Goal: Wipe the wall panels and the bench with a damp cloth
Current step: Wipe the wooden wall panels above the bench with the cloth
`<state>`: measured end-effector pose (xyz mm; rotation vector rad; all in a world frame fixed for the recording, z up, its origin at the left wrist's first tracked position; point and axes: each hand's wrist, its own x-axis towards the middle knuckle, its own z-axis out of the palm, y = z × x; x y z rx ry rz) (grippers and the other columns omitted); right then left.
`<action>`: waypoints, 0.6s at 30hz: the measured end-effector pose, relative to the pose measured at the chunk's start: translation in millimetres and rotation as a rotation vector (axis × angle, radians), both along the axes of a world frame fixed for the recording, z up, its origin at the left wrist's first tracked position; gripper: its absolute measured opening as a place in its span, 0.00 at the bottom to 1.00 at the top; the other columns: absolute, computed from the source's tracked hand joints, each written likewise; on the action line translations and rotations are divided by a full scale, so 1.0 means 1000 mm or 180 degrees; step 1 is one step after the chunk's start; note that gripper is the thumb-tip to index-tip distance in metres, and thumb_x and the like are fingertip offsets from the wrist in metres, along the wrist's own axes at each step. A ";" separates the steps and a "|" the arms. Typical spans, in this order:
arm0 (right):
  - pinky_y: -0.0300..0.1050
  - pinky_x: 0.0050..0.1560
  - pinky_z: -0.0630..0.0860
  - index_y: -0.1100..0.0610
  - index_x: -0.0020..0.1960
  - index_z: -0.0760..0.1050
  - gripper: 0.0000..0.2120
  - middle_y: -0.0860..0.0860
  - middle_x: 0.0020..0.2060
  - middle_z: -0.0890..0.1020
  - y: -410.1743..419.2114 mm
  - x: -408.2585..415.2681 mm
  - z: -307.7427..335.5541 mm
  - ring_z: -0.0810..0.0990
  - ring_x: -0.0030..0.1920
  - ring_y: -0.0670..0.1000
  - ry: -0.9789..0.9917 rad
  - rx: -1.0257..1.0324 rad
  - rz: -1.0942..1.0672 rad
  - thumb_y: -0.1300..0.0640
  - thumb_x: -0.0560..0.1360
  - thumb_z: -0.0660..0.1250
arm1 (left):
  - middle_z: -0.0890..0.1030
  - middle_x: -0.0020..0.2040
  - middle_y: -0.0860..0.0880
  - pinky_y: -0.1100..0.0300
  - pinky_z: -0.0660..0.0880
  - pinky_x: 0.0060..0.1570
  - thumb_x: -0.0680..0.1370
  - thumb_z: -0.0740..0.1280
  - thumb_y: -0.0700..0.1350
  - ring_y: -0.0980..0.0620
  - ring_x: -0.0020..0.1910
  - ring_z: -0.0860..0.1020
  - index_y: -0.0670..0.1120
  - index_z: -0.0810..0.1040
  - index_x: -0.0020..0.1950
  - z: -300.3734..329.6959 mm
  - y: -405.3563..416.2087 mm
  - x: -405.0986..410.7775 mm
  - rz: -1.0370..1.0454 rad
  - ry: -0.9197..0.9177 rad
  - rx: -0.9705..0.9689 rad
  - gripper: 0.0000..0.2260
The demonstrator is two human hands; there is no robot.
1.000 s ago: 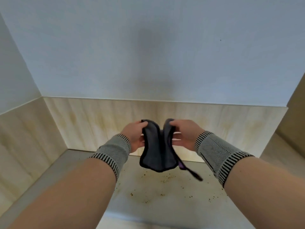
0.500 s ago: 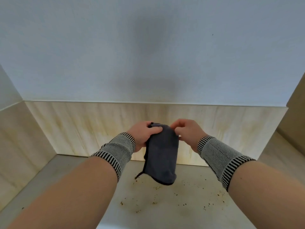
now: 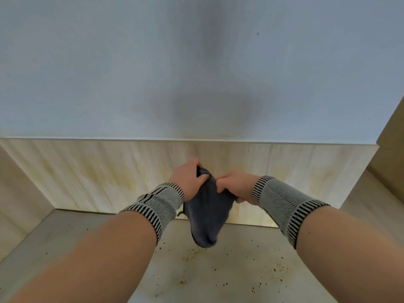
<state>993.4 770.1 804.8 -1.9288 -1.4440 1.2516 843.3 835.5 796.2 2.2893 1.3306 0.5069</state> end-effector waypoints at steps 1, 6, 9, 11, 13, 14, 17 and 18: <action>0.41 0.30 0.63 0.56 0.44 0.78 0.05 0.52 0.34 0.71 0.002 0.012 0.000 0.67 0.34 0.50 -0.0123 0.0011 0.0057 0.58 0.73 0.64 | 0.76 0.47 0.49 0.59 0.69 0.48 0.81 0.66 0.48 0.48 0.47 0.75 0.48 0.69 0.53 -0.002 0.000 0.005 -0.0010 0.0048 0.0001 0.07; 0.43 0.41 0.72 0.54 0.38 0.72 0.08 0.50 0.35 0.76 0.010 0.058 -0.016 0.75 0.41 0.52 -0.0833 0.1135 -0.0721 0.57 0.71 0.71 | 0.76 0.47 0.49 0.60 0.68 0.48 0.82 0.64 0.48 0.50 0.47 0.74 0.47 0.69 0.53 -0.004 0.003 0.042 0.0073 -0.0271 -0.0092 0.07; 0.50 0.49 0.78 0.57 0.53 0.72 0.15 0.55 0.48 0.78 0.012 0.069 -0.026 0.78 0.46 0.52 0.0758 0.1404 -0.1626 0.58 0.70 0.73 | 0.78 0.46 0.48 0.59 0.71 0.46 0.81 0.65 0.48 0.49 0.48 0.77 0.44 0.73 0.55 0.005 0.004 0.072 0.0152 -0.1085 -0.0638 0.09; 0.55 0.56 0.78 0.55 0.67 0.67 0.30 0.54 0.59 0.77 0.009 0.077 -0.028 0.78 0.55 0.53 0.2157 0.0913 -0.1731 0.50 0.71 0.75 | 0.80 0.46 0.46 0.59 0.75 0.43 0.82 0.65 0.47 0.48 0.47 0.79 0.43 0.75 0.56 0.018 0.003 0.089 0.0206 -0.1927 -0.1274 0.08; 0.59 0.62 0.75 0.53 0.70 0.69 0.32 0.53 0.61 0.79 0.001 0.086 -0.027 0.79 0.60 0.56 0.2733 0.0318 -0.1261 0.40 0.71 0.71 | 0.81 0.46 0.45 0.59 0.77 0.40 0.82 0.65 0.46 0.49 0.44 0.81 0.44 0.75 0.55 0.029 0.006 0.097 0.0330 -0.2523 -0.1723 0.07; 0.57 0.63 0.74 0.55 0.68 0.72 0.28 0.54 0.59 0.81 -0.004 0.089 -0.026 0.80 0.60 0.57 0.2834 0.0147 -0.1021 0.41 0.73 0.69 | 0.82 0.46 0.45 0.59 0.78 0.39 0.82 0.65 0.47 0.50 0.43 0.81 0.43 0.76 0.54 0.030 0.008 0.098 0.0436 -0.2746 -0.1887 0.07; 0.51 0.51 0.80 0.64 0.63 0.75 0.19 0.60 0.51 0.84 -0.002 0.095 -0.028 0.83 0.51 0.58 0.2746 0.0196 -0.1162 0.57 0.76 0.69 | 0.83 0.45 0.44 0.54 0.81 0.42 0.82 0.64 0.51 0.48 0.41 0.82 0.42 0.77 0.51 0.018 0.012 0.096 0.0879 -0.2953 -0.2529 0.12; 0.51 0.48 0.80 0.65 0.62 0.75 0.17 0.61 0.51 0.84 0.000 0.097 -0.031 0.84 0.49 0.58 0.2729 0.0294 -0.1351 0.60 0.75 0.69 | 0.83 0.46 0.43 0.52 0.81 0.43 0.81 0.65 0.52 0.47 0.42 0.82 0.42 0.77 0.54 0.010 0.012 0.094 0.0983 -0.2781 -0.2743 0.13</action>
